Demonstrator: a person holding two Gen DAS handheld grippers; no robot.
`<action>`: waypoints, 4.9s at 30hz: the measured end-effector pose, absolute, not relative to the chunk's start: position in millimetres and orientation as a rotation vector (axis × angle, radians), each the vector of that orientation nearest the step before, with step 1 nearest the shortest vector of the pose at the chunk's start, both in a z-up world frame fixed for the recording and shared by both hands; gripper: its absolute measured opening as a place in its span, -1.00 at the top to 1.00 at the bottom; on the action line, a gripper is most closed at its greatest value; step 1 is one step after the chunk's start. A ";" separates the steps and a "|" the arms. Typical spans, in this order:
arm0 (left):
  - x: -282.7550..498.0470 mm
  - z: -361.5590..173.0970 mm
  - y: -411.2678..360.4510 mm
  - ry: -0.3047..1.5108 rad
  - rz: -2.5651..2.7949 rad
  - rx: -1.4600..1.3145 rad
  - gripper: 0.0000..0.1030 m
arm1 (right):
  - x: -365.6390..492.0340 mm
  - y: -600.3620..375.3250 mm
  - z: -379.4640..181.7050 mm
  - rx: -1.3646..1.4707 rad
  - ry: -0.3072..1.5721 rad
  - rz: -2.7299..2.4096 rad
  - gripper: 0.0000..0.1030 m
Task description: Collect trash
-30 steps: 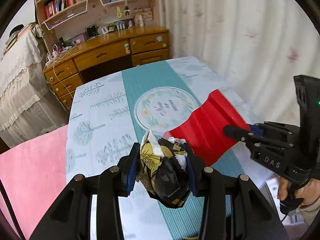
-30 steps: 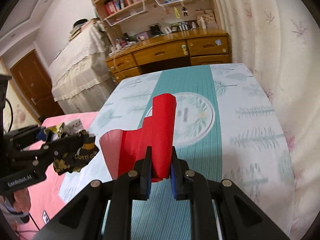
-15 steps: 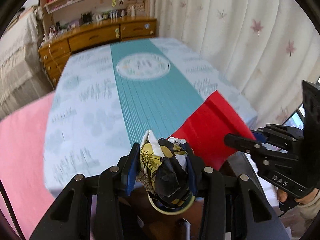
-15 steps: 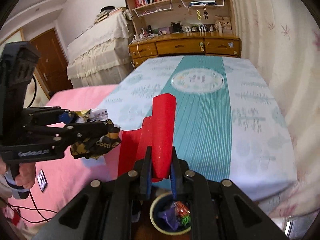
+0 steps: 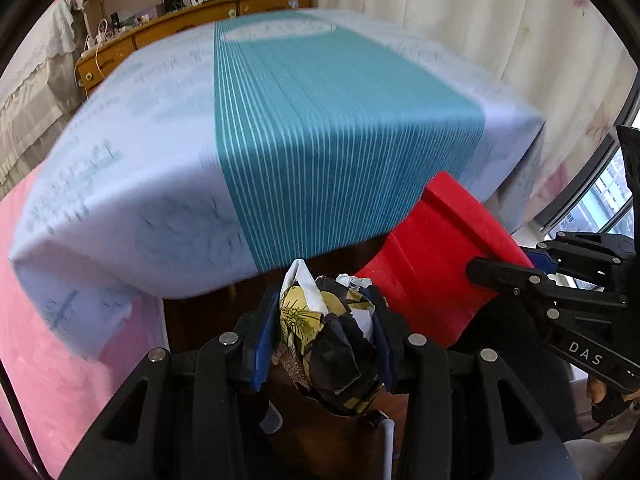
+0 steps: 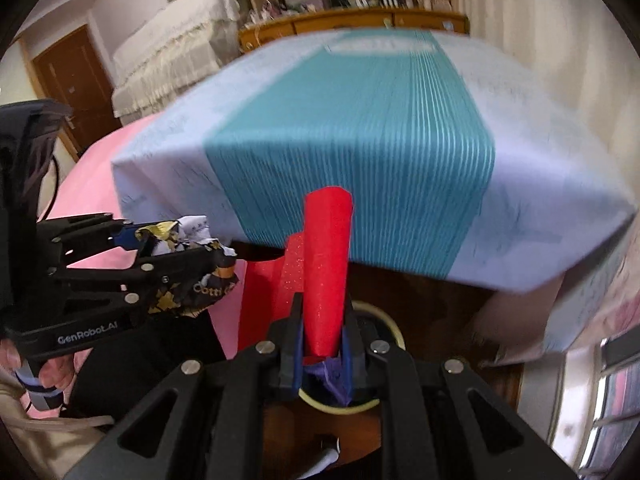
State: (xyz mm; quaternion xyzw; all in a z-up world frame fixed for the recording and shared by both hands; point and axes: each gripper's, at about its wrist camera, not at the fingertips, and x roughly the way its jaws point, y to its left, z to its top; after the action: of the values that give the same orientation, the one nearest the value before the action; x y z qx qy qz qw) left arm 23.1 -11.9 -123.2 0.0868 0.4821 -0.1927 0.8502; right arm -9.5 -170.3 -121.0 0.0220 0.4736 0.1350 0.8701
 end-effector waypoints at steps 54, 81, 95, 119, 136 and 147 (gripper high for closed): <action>82.8 -329.0 -19.6 1.376 -0.321 0.074 -0.87 | 49.6 -190.0 -338.0 0.238 1.410 0.064 -0.20; 59.0 -246.3 15.6 1.280 -0.303 -0.019 -0.87 | 37.0 -195.9 -260.8 0.197 1.275 0.119 -0.30; 48.7 -137.8 9.8 1.057 -0.275 0.118 -0.87 | 23.2 -176.5 -162.8 0.072 1.123 0.192 -0.30; 13.7 -5.6 10.8 0.735 -0.107 0.024 -0.87 | -4.6 -175.6 -10.0 0.117 0.708 0.163 -0.31; 8.8 -4.0 11.8 0.726 -0.093 -0.002 -0.87 | -14.0 -173.0 -6.2 0.136 0.692 0.170 -0.31; 2.8 7.5 8.2 0.700 -0.087 -0.001 -0.87 | -20.2 -174.6 3.1 0.146 0.663 0.169 -0.31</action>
State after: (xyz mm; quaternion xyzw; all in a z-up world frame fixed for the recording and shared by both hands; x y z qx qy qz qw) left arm 2.8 8.2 7.5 -0.0004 0.3429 -0.0426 0.9384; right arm -20.2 -174.6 3.1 0.0717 0.3249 0.0829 0.9394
